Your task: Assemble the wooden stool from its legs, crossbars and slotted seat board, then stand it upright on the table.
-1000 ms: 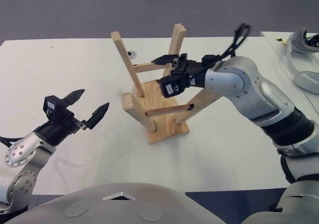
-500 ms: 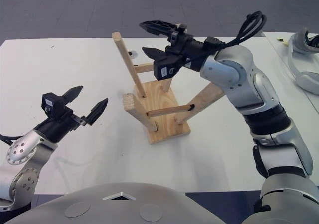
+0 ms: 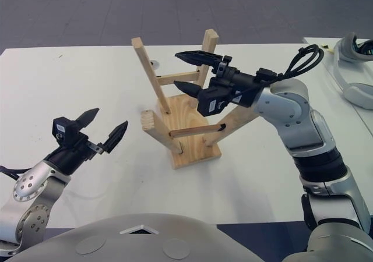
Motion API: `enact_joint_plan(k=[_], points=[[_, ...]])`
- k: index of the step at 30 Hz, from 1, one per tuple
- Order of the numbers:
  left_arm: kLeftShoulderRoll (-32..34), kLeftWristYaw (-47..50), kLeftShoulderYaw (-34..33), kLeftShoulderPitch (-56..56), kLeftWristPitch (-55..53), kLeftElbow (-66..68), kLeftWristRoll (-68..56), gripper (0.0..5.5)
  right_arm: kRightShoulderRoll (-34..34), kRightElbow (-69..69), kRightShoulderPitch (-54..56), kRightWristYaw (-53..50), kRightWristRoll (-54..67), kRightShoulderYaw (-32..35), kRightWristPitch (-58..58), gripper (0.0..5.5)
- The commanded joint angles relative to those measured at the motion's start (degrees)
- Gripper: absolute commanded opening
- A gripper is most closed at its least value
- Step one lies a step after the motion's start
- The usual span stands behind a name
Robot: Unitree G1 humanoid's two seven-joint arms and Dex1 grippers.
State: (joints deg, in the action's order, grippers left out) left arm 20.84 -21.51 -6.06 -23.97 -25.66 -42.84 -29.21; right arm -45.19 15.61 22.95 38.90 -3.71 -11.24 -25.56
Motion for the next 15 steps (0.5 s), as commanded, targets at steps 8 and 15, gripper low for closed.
enact_joint_plan(k=[8,15], points=[[-1.65,2.26,1.66,1.73,0.83,0.25,1.54,5.33,0.78,2.64,4.47,15.61,28.80,3.64,17.12,3.05],[-1.62,2.61,1.46,0.07,1.07,-0.50,1.37,5.33,-0.37,-1.73,-4.71,23.71,31.08,9.68,13.17,3.05]])
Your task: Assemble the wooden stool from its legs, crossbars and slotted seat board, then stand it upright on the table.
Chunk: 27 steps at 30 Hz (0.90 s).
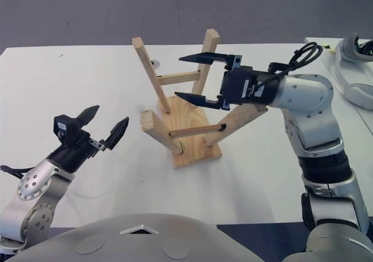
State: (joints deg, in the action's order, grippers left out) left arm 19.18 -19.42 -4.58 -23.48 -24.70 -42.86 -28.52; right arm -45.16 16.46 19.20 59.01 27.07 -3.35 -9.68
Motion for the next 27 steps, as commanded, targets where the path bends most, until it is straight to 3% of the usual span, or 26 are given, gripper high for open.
enact_joint_plan(k=[1,9,15,19,24,27], points=[[0.02,0.63,-0.07,-0.38,0.08,-0.54,0.64,5.33,0.01,-4.12,-0.83,5.38,-0.11,1.99,-5.00,3.05],[-0.47,1.21,0.65,-0.55,0.16,-1.03,0.96,5.33,7.39,-19.32,8.72,12.64,-6.73,-0.79,-28.27,3.05],[-0.55,1.86,0.83,-0.73,0.08,-1.35,1.07,5.33,13.43,-32.75,17.07,8.95,-13.99,-3.00,-37.27,3.05],[-0.83,2.20,0.73,-1.62,0.51,-1.59,0.93,5.33,14.12,-34.03,16.89,6.30,-15.36,-3.20,-38.82,3.05],[-1.34,2.60,-0.04,-2.13,1.60,-1.26,0.99,5.33,16.37,-46.16,27.35,-7.98,-22.45,-0.16,-26.62,3.05],[-1.44,2.38,-0.96,-3.74,2.44,-1.63,0.30,5.33,17.01,-52.06,35.94,-5.43,-17.31,0.72,-5.08,3.05]])
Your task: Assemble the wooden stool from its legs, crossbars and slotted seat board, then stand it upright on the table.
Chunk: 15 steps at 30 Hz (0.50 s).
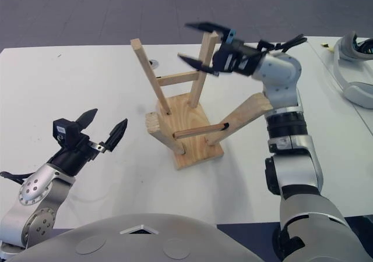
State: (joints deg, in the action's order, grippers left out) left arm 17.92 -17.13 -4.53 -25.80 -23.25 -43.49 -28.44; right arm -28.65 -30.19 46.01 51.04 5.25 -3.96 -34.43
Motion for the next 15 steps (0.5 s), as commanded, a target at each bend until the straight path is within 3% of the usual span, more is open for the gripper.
enact_joint_plan(k=[1,3,5,10,12,15], points=[[-0.06,-0.09,-1.54,-2.10,1.08,-1.27,-0.20,5.33,-0.19,-6.33,13.72,7.93,9.36,1.64,34.90,3.05],[0.44,-0.54,-2.75,-3.04,0.87,-1.90,-1.13,5.33,-3.23,-9.50,24.55,21.72,18.80,1.64,65.52,3.05],[0.93,-0.84,-3.66,-2.82,0.36,-2.22,-2.12,5.33,-10.56,-4.97,29.38,37.16,28.11,-4.77,82.19,3.05],[1.65,-0.76,-4.37,-1.24,-1.01,-2.51,-2.75,5.33,-16.70,4.93,30.68,41.46,32.53,-14.54,78.08,3.05],[1.98,-0.39,-4.23,-0.39,-1.99,-3.15,-3.04,5.33,-16.60,1.34,35.71,41.46,32.44,-14.55,75.31,3.05],[2.63,-0.07,-4.89,0.29,-3.26,-3.80,-3.93,5.33,-15.83,0.74,43.35,41.45,41.69,-11.60,82.84,3.05]])
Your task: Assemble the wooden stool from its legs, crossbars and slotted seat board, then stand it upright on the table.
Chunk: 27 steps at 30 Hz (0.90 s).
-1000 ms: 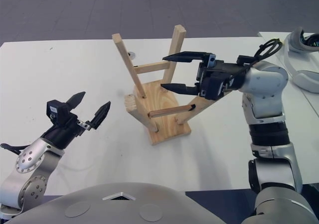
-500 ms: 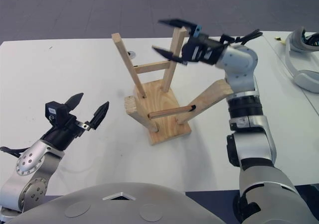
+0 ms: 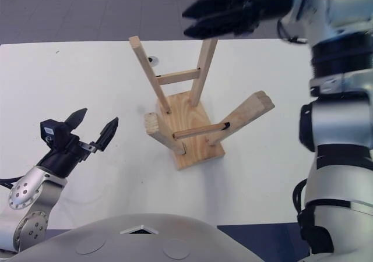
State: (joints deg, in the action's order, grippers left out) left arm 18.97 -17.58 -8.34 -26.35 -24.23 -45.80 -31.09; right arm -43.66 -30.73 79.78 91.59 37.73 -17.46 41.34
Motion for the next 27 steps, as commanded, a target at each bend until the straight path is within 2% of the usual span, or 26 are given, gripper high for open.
enact_joint_plan(k=[1,4,8,11,15,18,21,23,25,27], points=[[1.78,0.37,-1.39,1.07,-2.57,-1.48,-1.65,5.33,-2.47,6.87,8.79,0.91,13.88,-0.72,10.23,3.05],[2.43,0.00,-1.71,2.02,-3.16,-0.97,-2.14,5.33,-14.48,27.44,2.78,0.91,19.45,-19.93,7.90,3.05],[2.85,-0.34,-1.17,3.38,-3.21,0.10,-2.17,5.33,-29.94,38.00,3.32,0.91,12.31,-50.31,-4.24,3.05],[2.60,-0.74,-0.78,2.84,-2.75,0.45,-1.81,5.33,-34.45,39.63,8.32,0.91,8.16,-65.78,-11.83,3.05],[2.26,-1.09,-0.16,2.37,-1.80,1.26,-1.22,5.33,-34.66,38.23,20.44,0.91,8.54,-84.27,-20.11,3.05],[1.90,-1.04,0.34,2.11,-1.01,1.62,-0.84,5.33,-31.56,34.92,27.07,0.91,10.38,-91.54,-27.12,3.05],[1.77,-0.94,0.61,2.17,-0.48,1.88,-0.51,5.33,-28.30,29.29,29.45,0.91,4.07,-94.79,-41.65,3.05],[1.69,-0.92,0.72,2.40,-0.23,2.16,-0.23,5.33,-25.60,23.67,27.43,0.91,-0.99,-93.09,-49.20,3.05],[1.51,-0.73,0.94,2.15,-0.08,1.94,0.08,5.33,-22.69,15.84,22.85,0.90,-7.29,-87.68,-56.72,3.05],[1.67,-0.90,0.79,2.07,-0.26,1.74,-0.01,5.33,-21.99,15.14,20.17,0.91,-2.96,-81.15,-53.99,3.05]])
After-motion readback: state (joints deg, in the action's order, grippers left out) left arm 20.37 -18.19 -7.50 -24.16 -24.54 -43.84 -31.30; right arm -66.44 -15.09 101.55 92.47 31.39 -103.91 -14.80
